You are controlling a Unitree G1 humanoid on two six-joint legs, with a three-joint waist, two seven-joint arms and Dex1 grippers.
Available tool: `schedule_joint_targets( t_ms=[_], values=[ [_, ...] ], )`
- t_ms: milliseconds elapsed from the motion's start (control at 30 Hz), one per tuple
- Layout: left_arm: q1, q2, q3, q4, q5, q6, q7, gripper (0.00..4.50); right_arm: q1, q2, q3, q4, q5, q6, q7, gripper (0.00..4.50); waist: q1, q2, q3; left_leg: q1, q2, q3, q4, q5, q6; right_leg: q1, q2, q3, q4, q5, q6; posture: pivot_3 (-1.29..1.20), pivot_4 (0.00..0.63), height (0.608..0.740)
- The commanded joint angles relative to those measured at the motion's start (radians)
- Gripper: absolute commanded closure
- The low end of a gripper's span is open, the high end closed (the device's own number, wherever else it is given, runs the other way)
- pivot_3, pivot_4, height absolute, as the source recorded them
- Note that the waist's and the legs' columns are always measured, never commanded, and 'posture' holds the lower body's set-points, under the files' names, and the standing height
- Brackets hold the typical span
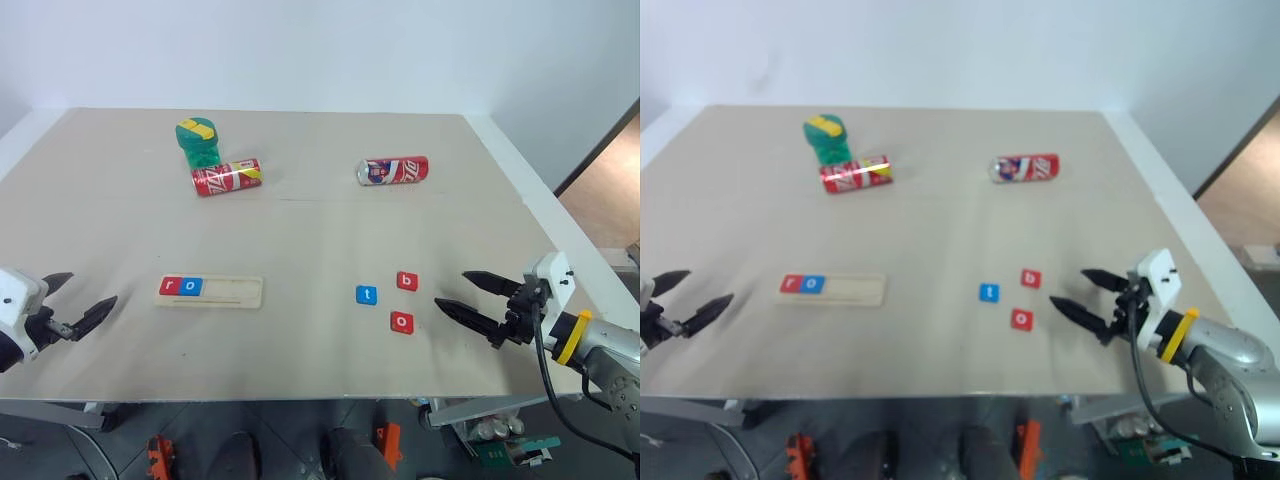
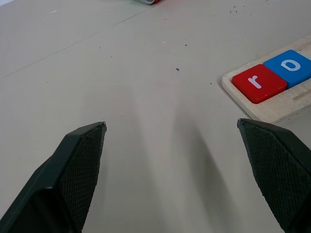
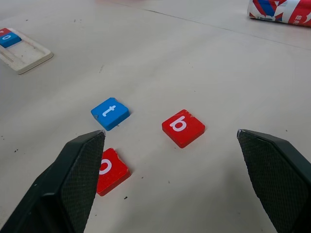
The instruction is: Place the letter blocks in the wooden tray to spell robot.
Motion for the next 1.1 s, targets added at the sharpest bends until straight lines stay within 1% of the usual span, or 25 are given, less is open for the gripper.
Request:
schedule_joint_targets(
  t_ms=[33, 233, 333, 400, 467, 567, 667, 733, 800, 833, 933, 967, 1033, 1100],
  values=[
    [-0.033, 0.037, 0.029, 0.041, -0.005, -0.01, -0.033, 0.0, -0.022, -0.023, -0.008, -0.004, 0.011, -0.007, 0.047, 0.01, 0.0, 0.0, 0.0, 0.0, 0.0, 0.0, 0.0, 0.0, 0.0, 0.0, 0.0, 0.0, 0.0, 0.0, 0.0, 0.0, 0.15, 0.74],
    [-0.069, 0.031, 0.032, 0.085, -0.011, -0.036, -0.077, 0.0, -0.024, -0.015, 0.012, 0.011, -0.037, -0.048, 0.081, 0.01, 0.0, 0.0, 0.0, 0.0, 0.0, 0.0, 0.001, 0.0, 0.0, 0.0, 0.0, -0.001, 0.0, 0.0, 0.0, 0.0, 0.15, 0.74],
    [-0.094, 0.037, 0.005, 0.082, -0.009, -0.043, -0.105, 0.0, -0.036, -0.019, 0.037, 0.017, -0.069, -0.096, 0.119, 0.01, 0.0, 0.0, 0.0, 0.0, -0.001, 0.0, 0.0, 0.0, 0.0, 0.0, 0.0, -0.001, 0.0, 0.0, 0.0, 0.0, 0.15, 0.74],
    [-0.128, 0.049, -0.051, 0.037, -0.008, -0.033, -0.146, 0.0, -0.067, -0.025, 0.087, 0.01, -0.089, -0.119, 0.155, 0.01, 0.0, 0.0, 0.0, 0.0, -0.001, 0.0, 0.0, 0.0, 0.0, 0.0, 0.0, -0.002, 0.0, 0.0, 0.0, 0.0, 0.15, 0.74],
    [-0.189, 0.06, -0.133, 0.004, -0.003, -0.022, -0.198, 0.0, -0.122, -0.023, 0.155, 0.002, -0.114, -0.143, 0.193, 0.01, 0.0, 0.001, 0.0, 0.0, 0.0, 0.0, 0.001, 0.0, 0.0, 0.001, 0.0, -0.002, 0.0, 0.001, 0.0, 0.0, 0.15, 0.74],
    [-0.312, 0.092, -0.306, 0.032, 0.081, -0.081, -0.321, 0.0, -0.225, 0.004, 0.266, 0.006, -0.138, -0.157, 0.237, 0.01, 0.0, 0.001, 0.001, 0.0, -0.002, 0.001, 0.002, 0.002, 0.001, 0.001, 0.001, -0.002, 0.0, 0.002, -0.002, 0.0, 0.15, 0.74],
    [-0.471, 0.082, -0.434, 0.114, 0.117, -0.098, -0.429, 0.0, -0.307, 0.03, 0.355, 0.03, -0.169, -0.181, 0.278, 0.01, 0.0, 0.001, 0.001, 0.0, -0.002, 0.001, 0.003, 0.002, 0.001, 0.001, 0.001, -0.002, 0.0, 0.004, -0.001, 0.0, 0.15, 0.74],
    [-0.622, 0.052, -0.534, 0.202, 0.157, -0.106, -0.524, 0.0, -0.384, 0.069, 0.423, 0.06, -0.192, -0.207, 0.316, 0.01, 0.0, 0.001, 0.001, -0.001, -0.002, 0.001, 0.003, 0.002, 0.001, 0.001, 0.001, -0.002, 0.0, 0.004, 0.0, 0.0, 0.15, 0.74],
    [-0.728, 0.031, -0.604, 0.291, 0.195, -0.129, -0.597, 0.0, -0.445, 0.105, 0.472, 0.09, -0.211, -0.225, 0.336, 0.01, 0.001, 0.002, 0.002, -0.001, -0.002, 0.0, 0.003, 0.001, 0.002, 0.001, 0.002, -0.003, 0.001, 0.002, 0.001, 0.0, 0.15, 0.74],
    [-0.788, 0.015, -0.632, 0.362, 0.221, -0.163, -0.622, 0.0, -0.477, 0.126, 0.489, 0.114, -0.223, -0.234, 0.342, 0.01, 0.001, 0.002, 0.002, -0.007, 0.0, -0.003, 0.008, 0.001, 0.002, -0.002, 0.007, -0.003, 0.002, 0.004, 0.001, 0.0, 0.15, 0.74],
    [-0.923, -0.026, -0.687, 0.529, 0.271, -0.231, -0.677, 0.0, -0.551, 0.171, 0.525, 0.171, -0.255, -0.265, 0.35, 0.01, 0.0, 0.002, 0.002, -0.008, -0.001, -0.004, 0.012, -0.001, 0.005, -0.001, 0.008, -0.004, 0.002, 0.004, 0.0, 0.0, 0.15, 0.74],
    [-0.954, -0.038, -0.697, 0.572, 0.279, -0.242, -0.697, 0.0, -0.57, 0.184, 0.531, 0.185, -0.264, -0.272, 0.351, 0.01, 0.001, 0.003, 0.002, -0.011, 0.0, -0.004, 0.013, -0.001, 0.005, -0.004, 0.009, -0.004, 0.002, 0.005, 0.0, 0.0, 0.15, 0.74],
    [-1.002, -0.059, -0.715, 0.641, 0.287, -0.247, -0.745, 0.0, -0.6, 0.203, 0.539, 0.205, -0.275, -0.275, 0.348, 0.01, 0.001, 0.003, 0.002, -0.015, 0.001, -0.005, 0.014, -0.001, 0.005, -0.007, 0.009, -0.004, 0.003, 0.005, 0.0, 0.0, 0.15, 0.74],
    [-1.029, -0.068, -0.731, 0.692, 0.309, -0.273, -0.776, 0.0, -0.605, 0.212, 0.542, 0.203, -0.279, -0.276, 0.347, 0.01, 0.001, 0.003, 0.002, -0.018, 0.001, -0.005, 0.014, -0.001, 0.006, -0.01, 0.009, -0.004, 0.003, 0.007, -0.004, 0.0, 0.15, 0.74]
  ],
)
